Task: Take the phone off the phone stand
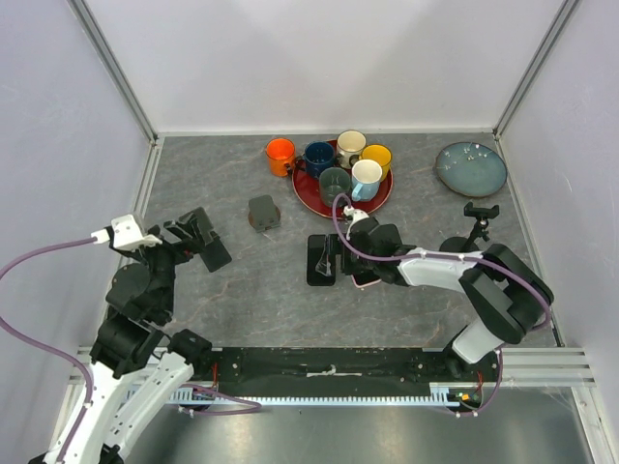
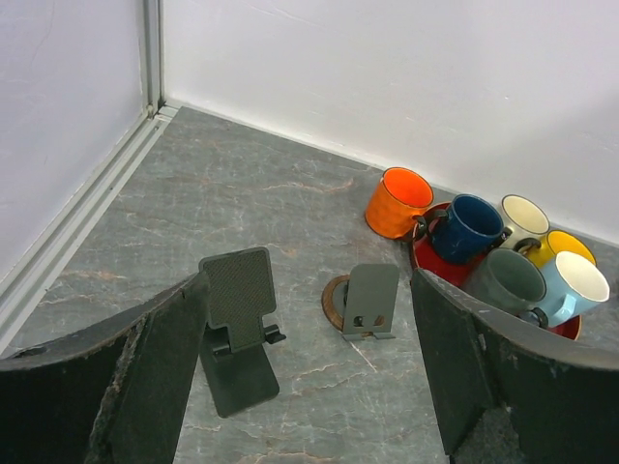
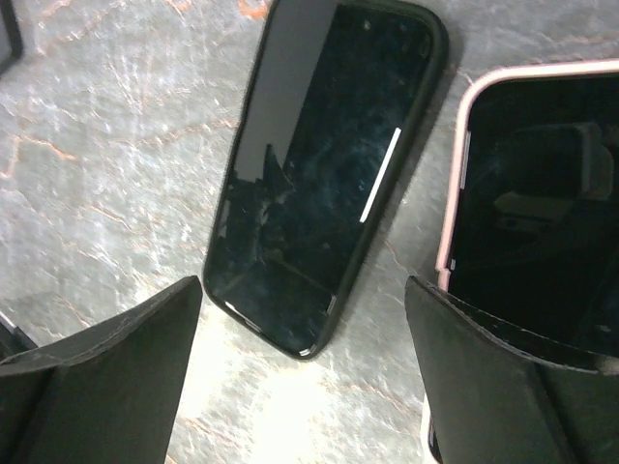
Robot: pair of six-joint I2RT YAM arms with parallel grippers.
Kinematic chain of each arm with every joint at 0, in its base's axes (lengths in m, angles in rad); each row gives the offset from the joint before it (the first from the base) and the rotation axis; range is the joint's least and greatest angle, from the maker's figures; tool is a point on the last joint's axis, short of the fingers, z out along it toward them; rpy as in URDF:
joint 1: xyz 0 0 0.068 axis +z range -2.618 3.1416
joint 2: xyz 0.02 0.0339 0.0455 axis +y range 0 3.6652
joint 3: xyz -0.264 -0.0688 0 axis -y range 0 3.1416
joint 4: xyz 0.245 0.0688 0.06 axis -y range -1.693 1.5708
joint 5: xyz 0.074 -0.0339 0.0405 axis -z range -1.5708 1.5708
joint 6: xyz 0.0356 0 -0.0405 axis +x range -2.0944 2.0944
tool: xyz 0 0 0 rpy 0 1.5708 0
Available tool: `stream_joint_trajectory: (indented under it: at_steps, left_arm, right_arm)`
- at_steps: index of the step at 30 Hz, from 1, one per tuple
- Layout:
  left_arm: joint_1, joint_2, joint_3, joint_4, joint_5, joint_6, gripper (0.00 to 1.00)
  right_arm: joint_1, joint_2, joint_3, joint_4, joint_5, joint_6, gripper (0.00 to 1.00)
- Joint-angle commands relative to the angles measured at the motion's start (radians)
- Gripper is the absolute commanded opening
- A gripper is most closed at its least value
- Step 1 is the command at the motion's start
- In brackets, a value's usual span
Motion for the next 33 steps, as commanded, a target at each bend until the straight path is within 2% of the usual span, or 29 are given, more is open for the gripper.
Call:
stream_joint_trajectory:
  at_steps: [1, 5, 8, 12, 13, 16, 20, 23, 27, 33]
  left_arm:
    - [0.038, 0.017, -0.004, 0.031, 0.040, -0.031, 0.91]
    - [0.076, 0.020, -0.002, 0.023, 0.055, -0.049, 0.93]
    - [0.093, 0.014, -0.007, 0.020, 0.066, -0.040, 0.95]
    - [0.097, -0.018, -0.010, 0.022, 0.054, -0.034, 0.97]
    - [0.097, -0.024, -0.010, 0.025, 0.049, -0.032, 0.97]
    - [0.097, -0.053, -0.008, 0.025, 0.034, -0.028, 0.98]
    - [0.097, -0.091, 0.008, 0.028, 0.026, -0.025, 1.00]
    - [0.097, -0.134, 0.021, 0.035, 0.015, -0.003, 1.00]
    - [0.097, -0.185, 0.038, 0.066, -0.005, 0.021, 1.00]
    - [0.097, -0.239, 0.059, 0.120, -0.015, 0.051, 1.00]
  right_arm:
    - [-0.002, -0.096, 0.045, -0.179, 0.067, -0.103, 0.96]
    - [-0.002, -0.203, 0.092, -0.220, 0.077, -0.181, 0.98]
    - [-0.004, -0.314, 0.129, -0.246, 0.188, -0.250, 0.98]
    - [-0.004, -0.482, 0.171, -0.279, 0.435, -0.355, 0.98]
    - [-0.006, -0.508, 0.178, -0.282, 0.556, -0.370, 0.98]
    - [-0.006, -0.622, 0.192, -0.280, 0.758, -0.448, 0.98]
    - [-0.004, -0.762, 0.179, -0.276, 0.935, -0.543, 0.98]
    - [-0.004, -0.886, 0.149, -0.263, 1.023, -0.597, 0.98]
    - [-0.006, -1.076, 0.105, -0.215, 1.067, -0.658, 0.98]
    - [-0.004, -1.257, 0.036, -0.136, 1.124, -0.781, 0.98]
